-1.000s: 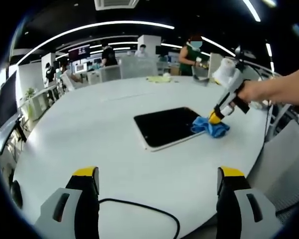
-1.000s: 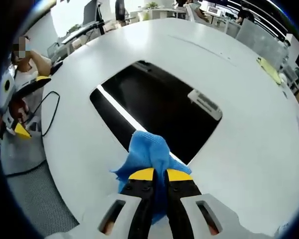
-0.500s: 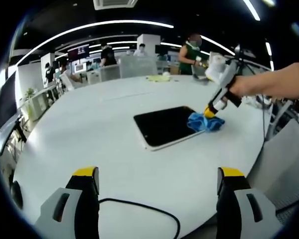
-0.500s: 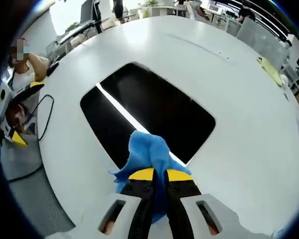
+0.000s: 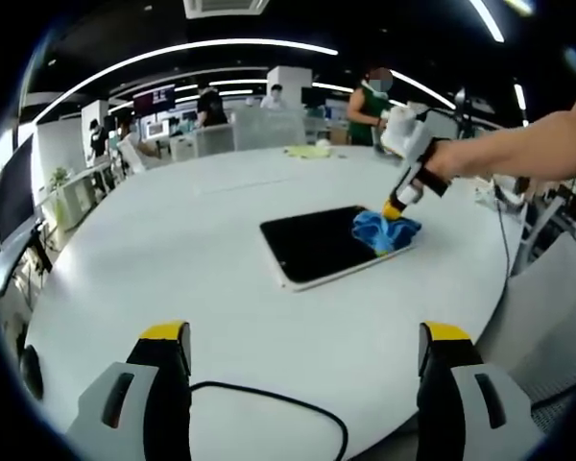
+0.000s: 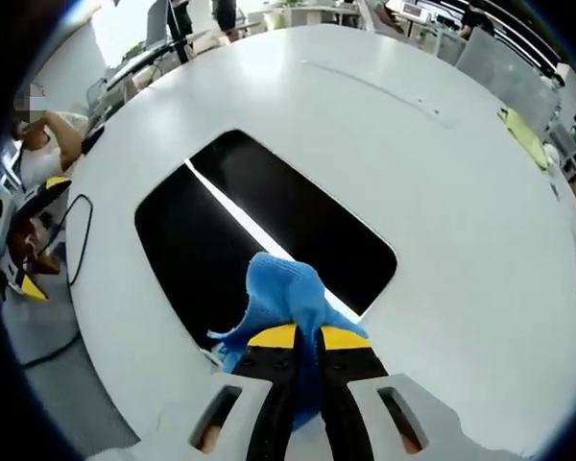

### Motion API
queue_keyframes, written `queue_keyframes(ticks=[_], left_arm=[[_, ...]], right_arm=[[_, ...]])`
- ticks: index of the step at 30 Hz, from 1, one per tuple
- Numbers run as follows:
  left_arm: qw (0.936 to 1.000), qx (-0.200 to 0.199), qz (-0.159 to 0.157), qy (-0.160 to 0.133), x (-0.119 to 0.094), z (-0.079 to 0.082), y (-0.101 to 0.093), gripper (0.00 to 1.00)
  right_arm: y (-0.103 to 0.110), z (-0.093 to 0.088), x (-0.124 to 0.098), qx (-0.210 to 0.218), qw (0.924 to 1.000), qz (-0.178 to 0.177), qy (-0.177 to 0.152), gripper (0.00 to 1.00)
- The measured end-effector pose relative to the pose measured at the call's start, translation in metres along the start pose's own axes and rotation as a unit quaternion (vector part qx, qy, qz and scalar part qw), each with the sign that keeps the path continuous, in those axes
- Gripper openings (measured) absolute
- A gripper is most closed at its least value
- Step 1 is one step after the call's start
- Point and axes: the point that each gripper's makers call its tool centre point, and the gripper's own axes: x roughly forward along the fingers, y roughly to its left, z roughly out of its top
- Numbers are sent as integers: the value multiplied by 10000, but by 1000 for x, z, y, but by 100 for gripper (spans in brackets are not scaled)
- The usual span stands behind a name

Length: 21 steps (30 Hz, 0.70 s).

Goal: Wipe the mirror surface with the cleaning cloth until all visible marks leave the cleaned area.

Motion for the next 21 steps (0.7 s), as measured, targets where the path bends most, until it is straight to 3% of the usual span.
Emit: queue_keyframes(ticks=[11,14,15,17,21], left_arm=[[10000,-26,3,6,0,0,0,99],[10000,-36,8,11,0,0,0,99],[10000,-41,13,14,0,-1,1,99],[10000,-44,24,31,0,-1,1,99],[10000,-64,44,37,0,-2,2,99]], right_arm=[[-22,17,8,-16,10000,-26,88,3],[-41,29,13,-234,9991,-321,-143,3],[-45,30,15,56,9997,-231,-56,3],[-45,30,16,239,9997,-16,67,3],[-46,34,19,139,9999,-5,92,3]])
